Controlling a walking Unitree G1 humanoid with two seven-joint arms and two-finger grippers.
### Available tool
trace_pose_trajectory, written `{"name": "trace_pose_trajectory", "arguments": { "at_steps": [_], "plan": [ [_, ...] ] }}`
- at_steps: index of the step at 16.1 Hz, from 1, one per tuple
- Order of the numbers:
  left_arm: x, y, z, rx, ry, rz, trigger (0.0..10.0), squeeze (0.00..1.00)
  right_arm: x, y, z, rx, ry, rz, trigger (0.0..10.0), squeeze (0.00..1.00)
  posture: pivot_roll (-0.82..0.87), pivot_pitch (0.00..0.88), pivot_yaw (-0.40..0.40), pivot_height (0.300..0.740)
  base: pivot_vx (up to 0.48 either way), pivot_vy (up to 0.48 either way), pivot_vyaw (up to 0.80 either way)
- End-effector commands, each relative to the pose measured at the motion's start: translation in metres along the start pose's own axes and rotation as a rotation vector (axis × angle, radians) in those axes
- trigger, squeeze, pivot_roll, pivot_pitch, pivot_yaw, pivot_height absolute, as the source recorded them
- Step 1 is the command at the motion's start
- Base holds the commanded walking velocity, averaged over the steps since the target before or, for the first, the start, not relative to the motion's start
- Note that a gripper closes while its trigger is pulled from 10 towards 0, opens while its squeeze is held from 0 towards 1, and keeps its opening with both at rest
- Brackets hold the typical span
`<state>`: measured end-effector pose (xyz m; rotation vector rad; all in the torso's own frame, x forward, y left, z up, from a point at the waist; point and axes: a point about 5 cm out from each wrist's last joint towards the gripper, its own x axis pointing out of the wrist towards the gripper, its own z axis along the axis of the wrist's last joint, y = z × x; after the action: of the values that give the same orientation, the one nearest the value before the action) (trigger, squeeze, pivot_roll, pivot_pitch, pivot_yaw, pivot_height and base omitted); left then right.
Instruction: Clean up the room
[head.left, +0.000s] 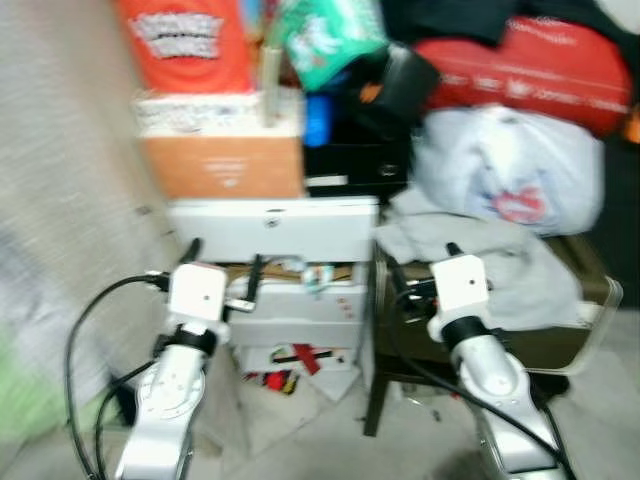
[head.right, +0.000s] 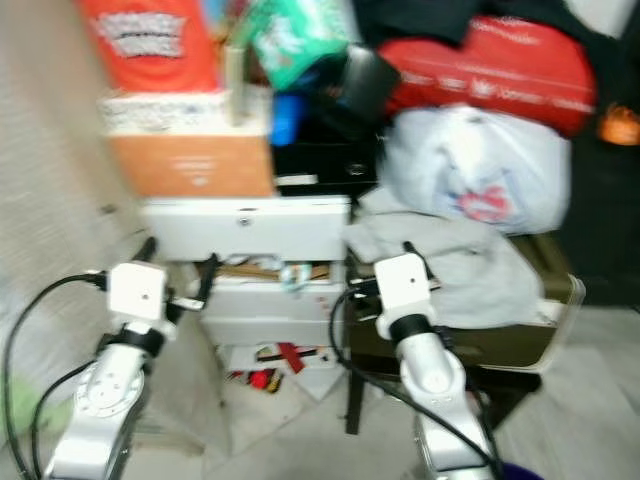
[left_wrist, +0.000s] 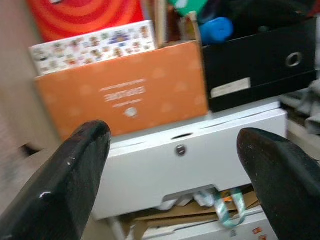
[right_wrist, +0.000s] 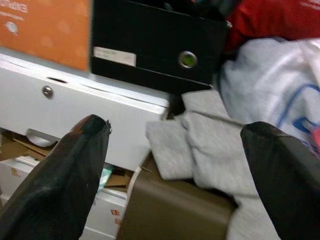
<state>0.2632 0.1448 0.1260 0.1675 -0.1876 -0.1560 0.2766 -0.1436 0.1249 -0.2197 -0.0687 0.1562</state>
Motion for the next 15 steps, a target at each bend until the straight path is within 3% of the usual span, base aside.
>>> {"name": "trace_pose_trajectory", "arguments": {
  "at_steps": [1, 15],
  "plan": [
    [-0.0013, 0.0075, -0.0003, 0.022, 0.006, 0.025, 10.0, 0.00, 0.0026, 0.0031, 0.0025, 0.003, -0.016, 0.001, 10.0, 0.00, -0.09, 0.000, 0.025, 0.740, 0.000, 0.000, 0.80],
    [-0.0058, 0.0048, 0.0004, 0.017, 0.015, 0.036, 10.0, 0.00, 0.0015, -0.0004, 0.0001, -0.010, -0.003, -0.015, 10.0, 0.00, -0.09, 0.008, 0.012, 0.740, 0.000, 0.000, 0.80]
  ]
}}
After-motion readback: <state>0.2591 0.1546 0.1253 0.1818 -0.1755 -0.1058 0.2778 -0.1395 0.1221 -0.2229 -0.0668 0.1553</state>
